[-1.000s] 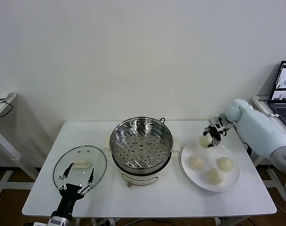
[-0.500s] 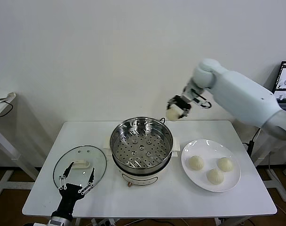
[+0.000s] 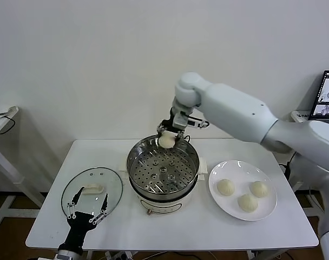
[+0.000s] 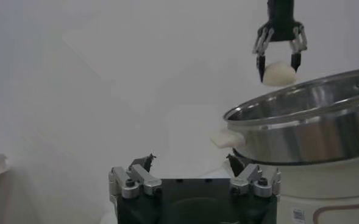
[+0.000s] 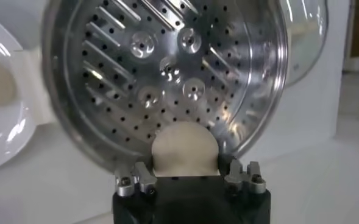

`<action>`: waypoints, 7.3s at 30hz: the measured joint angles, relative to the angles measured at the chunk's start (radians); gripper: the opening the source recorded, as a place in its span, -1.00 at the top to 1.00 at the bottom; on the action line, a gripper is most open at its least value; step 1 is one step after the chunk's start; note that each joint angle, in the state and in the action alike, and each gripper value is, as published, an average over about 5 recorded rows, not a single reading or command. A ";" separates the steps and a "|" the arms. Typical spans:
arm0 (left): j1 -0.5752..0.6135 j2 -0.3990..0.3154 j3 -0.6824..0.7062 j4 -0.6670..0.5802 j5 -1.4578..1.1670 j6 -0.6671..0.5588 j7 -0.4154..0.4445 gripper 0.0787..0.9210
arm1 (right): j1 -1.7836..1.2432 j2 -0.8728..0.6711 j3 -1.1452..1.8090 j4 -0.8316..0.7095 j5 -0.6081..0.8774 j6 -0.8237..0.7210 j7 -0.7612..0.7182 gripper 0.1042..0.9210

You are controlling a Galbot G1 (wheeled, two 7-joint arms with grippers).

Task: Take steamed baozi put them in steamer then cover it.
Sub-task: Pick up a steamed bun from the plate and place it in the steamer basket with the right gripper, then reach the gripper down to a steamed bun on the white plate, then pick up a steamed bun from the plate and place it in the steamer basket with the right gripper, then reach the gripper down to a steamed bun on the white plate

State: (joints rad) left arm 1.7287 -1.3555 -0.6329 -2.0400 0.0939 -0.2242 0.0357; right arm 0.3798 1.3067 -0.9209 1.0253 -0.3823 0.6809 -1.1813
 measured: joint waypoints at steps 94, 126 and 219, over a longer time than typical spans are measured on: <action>0.005 -0.015 -0.015 0.028 0.024 -0.020 -0.011 -0.77 | -0.213 -0.568 -0.123 0.120 0.539 -0.797 0.118 -0.26; -0.015 0.002 0.014 0.028 0.025 -0.023 -0.018 -0.77 | 0.323 0.025 -0.503 0.161 0.880 -0.936 0.056 -0.31; 0.012 -0.021 -0.001 0.042 0.050 -0.041 -0.042 -0.77 | -0.354 -0.720 -0.034 0.261 0.309 -0.714 0.003 -0.35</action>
State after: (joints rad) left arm 1.7406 -1.3769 -0.6342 -1.9981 0.1440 -0.2654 -0.0067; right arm 0.0262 0.5872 -0.9549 1.2861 -0.0733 -0.0328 -1.1786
